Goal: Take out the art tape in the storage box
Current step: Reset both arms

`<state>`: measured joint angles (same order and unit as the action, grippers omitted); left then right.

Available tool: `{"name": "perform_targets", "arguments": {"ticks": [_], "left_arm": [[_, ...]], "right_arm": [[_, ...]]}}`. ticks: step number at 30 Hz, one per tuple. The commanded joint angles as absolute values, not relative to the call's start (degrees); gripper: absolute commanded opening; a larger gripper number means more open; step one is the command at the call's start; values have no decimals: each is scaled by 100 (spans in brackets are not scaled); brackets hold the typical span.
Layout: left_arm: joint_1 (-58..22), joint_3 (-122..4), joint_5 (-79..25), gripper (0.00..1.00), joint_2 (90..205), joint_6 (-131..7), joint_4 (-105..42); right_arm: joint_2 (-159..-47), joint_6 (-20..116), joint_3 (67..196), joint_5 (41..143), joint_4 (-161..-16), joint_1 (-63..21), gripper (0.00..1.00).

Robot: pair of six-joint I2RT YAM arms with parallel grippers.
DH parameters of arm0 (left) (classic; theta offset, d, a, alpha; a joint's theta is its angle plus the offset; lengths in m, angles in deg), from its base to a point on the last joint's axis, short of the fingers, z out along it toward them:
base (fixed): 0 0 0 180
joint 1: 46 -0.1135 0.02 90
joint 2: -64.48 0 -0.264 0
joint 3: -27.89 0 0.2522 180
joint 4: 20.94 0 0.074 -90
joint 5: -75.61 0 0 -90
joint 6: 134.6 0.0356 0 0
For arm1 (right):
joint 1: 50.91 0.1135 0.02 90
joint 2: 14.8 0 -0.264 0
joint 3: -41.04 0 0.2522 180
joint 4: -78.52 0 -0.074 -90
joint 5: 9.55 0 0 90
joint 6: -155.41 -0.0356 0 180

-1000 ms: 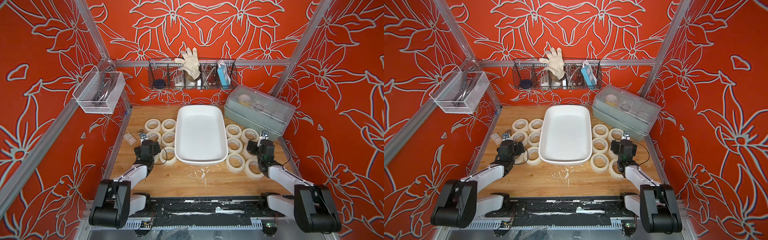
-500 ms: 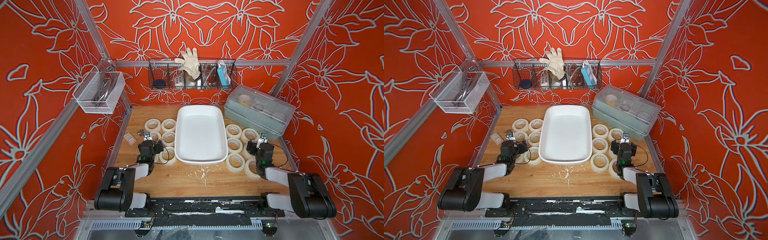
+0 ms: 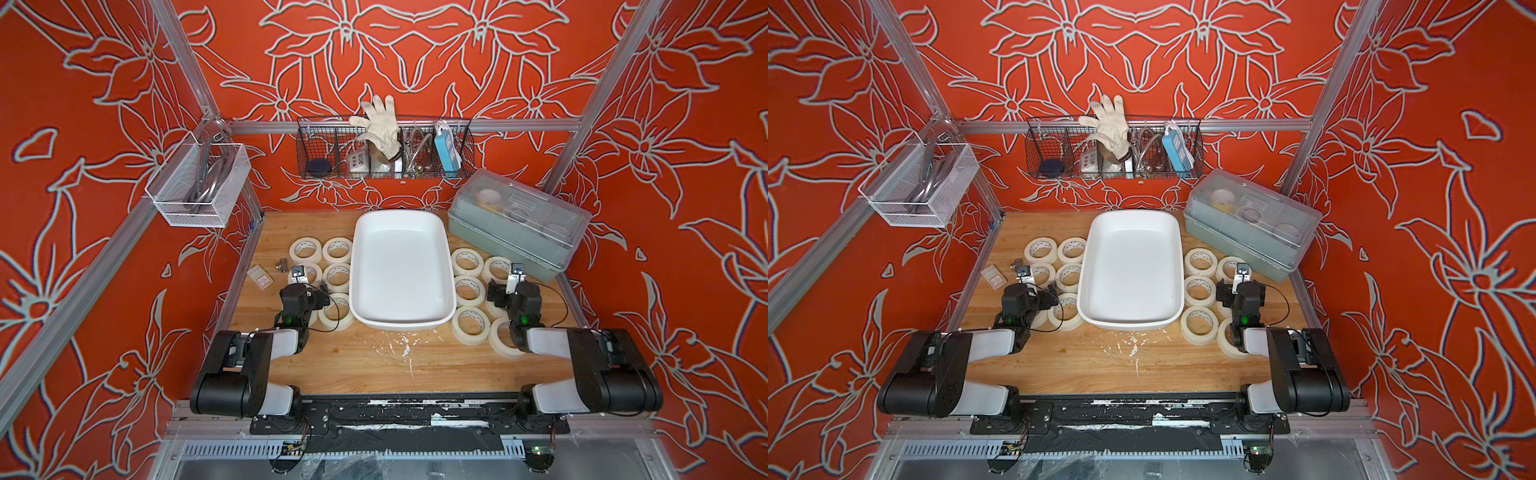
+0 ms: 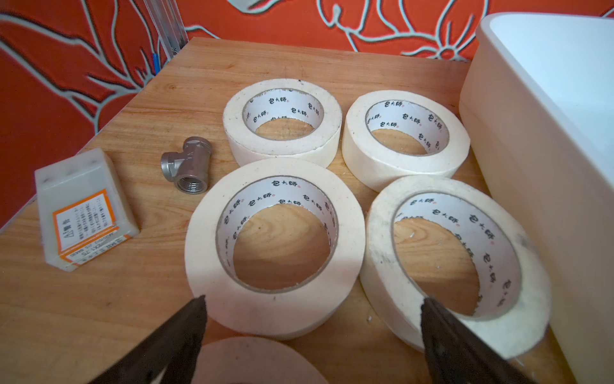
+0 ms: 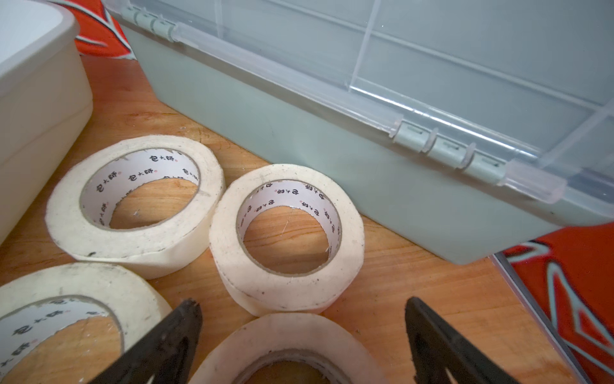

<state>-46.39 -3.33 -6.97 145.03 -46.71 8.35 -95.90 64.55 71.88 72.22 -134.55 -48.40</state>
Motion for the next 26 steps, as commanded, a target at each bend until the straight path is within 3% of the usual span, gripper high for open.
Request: {"name": "perform_targets", "arguments": {"ticks": [1, 26], "left_arm": [[-4636, -340, -771, 98, 14508, -4592, 995], [-4638, -344, -771, 98, 14508, -4592, 995]], "right_arm": [[-9642, 6541, 7265, 7354, -13580, -4858, 99], [-9557, 6550, 7343, 7348, -13290, -4853, 99]]}}
